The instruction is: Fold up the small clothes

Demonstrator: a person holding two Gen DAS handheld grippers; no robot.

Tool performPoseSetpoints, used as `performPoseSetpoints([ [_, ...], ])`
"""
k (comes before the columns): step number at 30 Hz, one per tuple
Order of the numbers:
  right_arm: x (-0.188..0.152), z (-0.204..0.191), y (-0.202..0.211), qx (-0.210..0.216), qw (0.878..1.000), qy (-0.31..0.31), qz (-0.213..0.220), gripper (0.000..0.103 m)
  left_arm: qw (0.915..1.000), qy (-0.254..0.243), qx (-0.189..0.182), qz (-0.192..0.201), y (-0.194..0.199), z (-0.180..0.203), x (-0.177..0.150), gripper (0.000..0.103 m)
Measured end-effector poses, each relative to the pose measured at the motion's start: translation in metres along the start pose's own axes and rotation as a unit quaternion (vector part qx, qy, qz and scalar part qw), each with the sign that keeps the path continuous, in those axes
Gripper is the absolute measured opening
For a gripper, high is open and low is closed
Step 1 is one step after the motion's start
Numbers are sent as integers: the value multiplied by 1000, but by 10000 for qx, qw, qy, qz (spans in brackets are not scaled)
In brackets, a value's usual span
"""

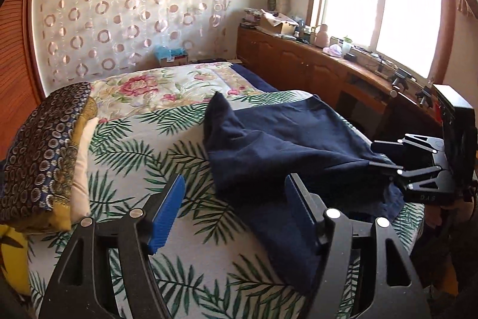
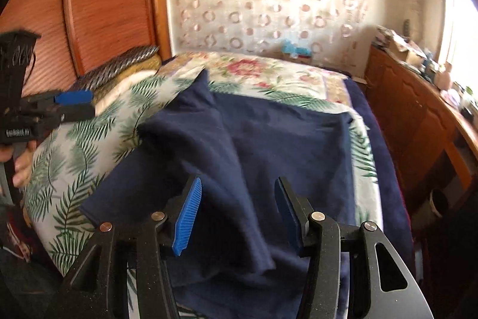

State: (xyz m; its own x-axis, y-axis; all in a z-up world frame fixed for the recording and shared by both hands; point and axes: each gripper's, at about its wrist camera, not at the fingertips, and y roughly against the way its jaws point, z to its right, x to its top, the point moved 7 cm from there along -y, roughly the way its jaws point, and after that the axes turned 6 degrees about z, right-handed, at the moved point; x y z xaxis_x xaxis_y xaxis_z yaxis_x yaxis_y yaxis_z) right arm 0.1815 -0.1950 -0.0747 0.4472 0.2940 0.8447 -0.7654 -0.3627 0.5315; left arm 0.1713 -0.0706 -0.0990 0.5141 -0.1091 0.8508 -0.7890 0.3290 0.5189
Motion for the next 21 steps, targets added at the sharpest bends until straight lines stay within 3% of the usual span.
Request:
performPoseSetpoints([
  [11,-7,5,-33,42,9989,135,-442,52,9999,-44,53,81,3,-10,-4,70],
  [12,-6,5,-34,109,9990,116,-426,38,9999,-39,54,76,3,-9,-4,70],
  [15,-6,5,-33,266,9990,102,-356,11,10000,13,51,82,4,-10,-5,70],
  [21,13,8,-6,353,9985,-308,285,8,9999,43,81,111,6,-13,-4,70],
])
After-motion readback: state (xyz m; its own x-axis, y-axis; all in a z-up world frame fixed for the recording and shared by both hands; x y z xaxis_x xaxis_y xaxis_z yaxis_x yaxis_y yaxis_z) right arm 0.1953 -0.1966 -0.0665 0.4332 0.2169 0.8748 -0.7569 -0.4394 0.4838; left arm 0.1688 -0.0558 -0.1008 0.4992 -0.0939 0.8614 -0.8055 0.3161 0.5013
